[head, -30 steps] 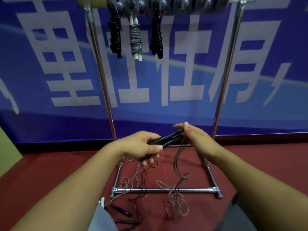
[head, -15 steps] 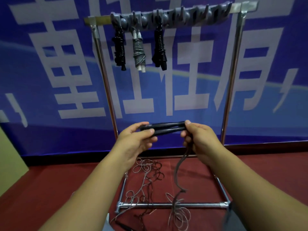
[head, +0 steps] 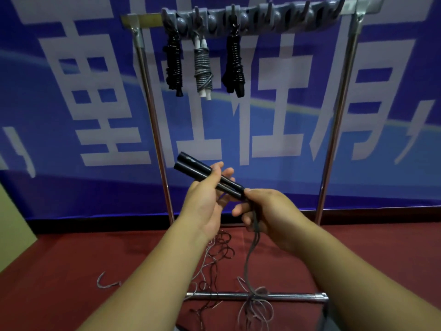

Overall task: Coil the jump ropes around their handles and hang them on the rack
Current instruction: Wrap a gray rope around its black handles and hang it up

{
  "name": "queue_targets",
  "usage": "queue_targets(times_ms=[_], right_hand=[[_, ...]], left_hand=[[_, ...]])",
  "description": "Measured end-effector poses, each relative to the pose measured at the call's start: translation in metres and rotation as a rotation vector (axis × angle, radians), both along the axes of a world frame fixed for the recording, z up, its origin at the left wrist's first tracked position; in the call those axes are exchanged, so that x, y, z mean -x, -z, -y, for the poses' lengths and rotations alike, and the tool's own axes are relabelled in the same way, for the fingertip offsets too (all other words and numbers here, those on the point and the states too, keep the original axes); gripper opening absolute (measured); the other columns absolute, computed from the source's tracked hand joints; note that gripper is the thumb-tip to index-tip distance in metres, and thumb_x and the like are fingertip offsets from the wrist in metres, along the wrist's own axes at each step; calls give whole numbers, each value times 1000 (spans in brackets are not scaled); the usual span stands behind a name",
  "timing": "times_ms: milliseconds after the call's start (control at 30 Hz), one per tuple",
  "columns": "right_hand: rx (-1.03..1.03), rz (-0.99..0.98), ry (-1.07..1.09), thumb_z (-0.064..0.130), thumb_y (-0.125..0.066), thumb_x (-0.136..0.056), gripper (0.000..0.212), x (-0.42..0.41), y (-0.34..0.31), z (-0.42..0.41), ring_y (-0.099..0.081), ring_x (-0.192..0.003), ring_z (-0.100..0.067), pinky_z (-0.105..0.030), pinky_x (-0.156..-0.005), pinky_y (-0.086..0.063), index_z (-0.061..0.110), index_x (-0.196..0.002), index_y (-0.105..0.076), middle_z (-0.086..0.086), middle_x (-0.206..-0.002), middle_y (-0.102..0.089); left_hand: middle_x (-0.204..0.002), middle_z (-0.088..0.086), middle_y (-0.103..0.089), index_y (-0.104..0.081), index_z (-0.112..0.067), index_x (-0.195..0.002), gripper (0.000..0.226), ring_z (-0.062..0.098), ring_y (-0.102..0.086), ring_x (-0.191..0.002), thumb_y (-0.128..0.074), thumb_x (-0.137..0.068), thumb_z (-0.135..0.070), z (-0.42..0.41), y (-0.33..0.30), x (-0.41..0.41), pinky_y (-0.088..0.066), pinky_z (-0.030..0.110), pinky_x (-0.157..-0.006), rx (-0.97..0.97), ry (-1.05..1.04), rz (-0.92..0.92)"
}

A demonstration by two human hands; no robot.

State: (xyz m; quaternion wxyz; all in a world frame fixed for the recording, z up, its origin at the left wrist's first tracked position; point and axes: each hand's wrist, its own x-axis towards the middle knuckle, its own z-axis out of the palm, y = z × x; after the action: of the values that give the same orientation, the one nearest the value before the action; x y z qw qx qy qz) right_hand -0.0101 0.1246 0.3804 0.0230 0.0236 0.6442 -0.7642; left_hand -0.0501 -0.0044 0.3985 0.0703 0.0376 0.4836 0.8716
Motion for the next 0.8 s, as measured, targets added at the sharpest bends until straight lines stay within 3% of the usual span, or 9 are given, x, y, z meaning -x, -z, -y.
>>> queue_targets(times_ms=[200,300,400,500,667,800], right_hand=[[-149,-37,-96,30,-42,-107,38,5,11,8,-51,-53,-14,-28,-53,-43,4,-105,-69,-8,-73,-65],[-219,-56,-123,38,-42,-107,42,7,13,11,-52,-55,-14,-26,-53,-46,8,-97,-71,-7,-69,-61],[-324,-26,-146,49,-39,-105,52,10,14,10,-56,-56,-17,-28,-61,-48,9,-86,-66,-7,-64,-57],[-391,6,-184,53,-32,-105,60,15,17,3,-57,-60,-20,-33,-67,-48,9,-82,-66,-6,-63,-56],[-533,66,-212,60,-21,-103,73,17,23,-12,-48,-50,-16,-27,-56,-43,7,-81,-68,-5,-60,-56],[-808,63,-215,76,-17,-94,85,19,36,-30,-53,-55,-15,-34,-74,-47,11,-62,-62,-5,-58,-58]], left_hand=[[-97,4,-72,-56,-21,-122,20,20,-71,-89,-42,-107,-25,12,-1,2,-53,37,-84,-147,58,-17],[-94,1,-73,-55,-25,-121,20,21,-72,-91,-42,-107,-30,16,1,7,-53,48,-85,-151,77,-1],[-90,0,-73,-56,-24,-119,20,23,-73,-92,-44,-106,-33,18,4,9,-52,53,-89,-163,82,41],[-89,1,-70,-56,-22,-117,20,23,-71,-90,-43,-107,-32,22,3,11,-56,50,-84,-187,68,84],[-86,0,-70,-56,-22,-115,18,21,-71,-86,-43,-107,-31,37,2,16,-56,47,-81,-201,35,121],[-85,-1,-69,-56,-22,-113,17,19,-71,-83,-44,-106,-32,54,3,24,-56,44,-76,-197,-12,122]])
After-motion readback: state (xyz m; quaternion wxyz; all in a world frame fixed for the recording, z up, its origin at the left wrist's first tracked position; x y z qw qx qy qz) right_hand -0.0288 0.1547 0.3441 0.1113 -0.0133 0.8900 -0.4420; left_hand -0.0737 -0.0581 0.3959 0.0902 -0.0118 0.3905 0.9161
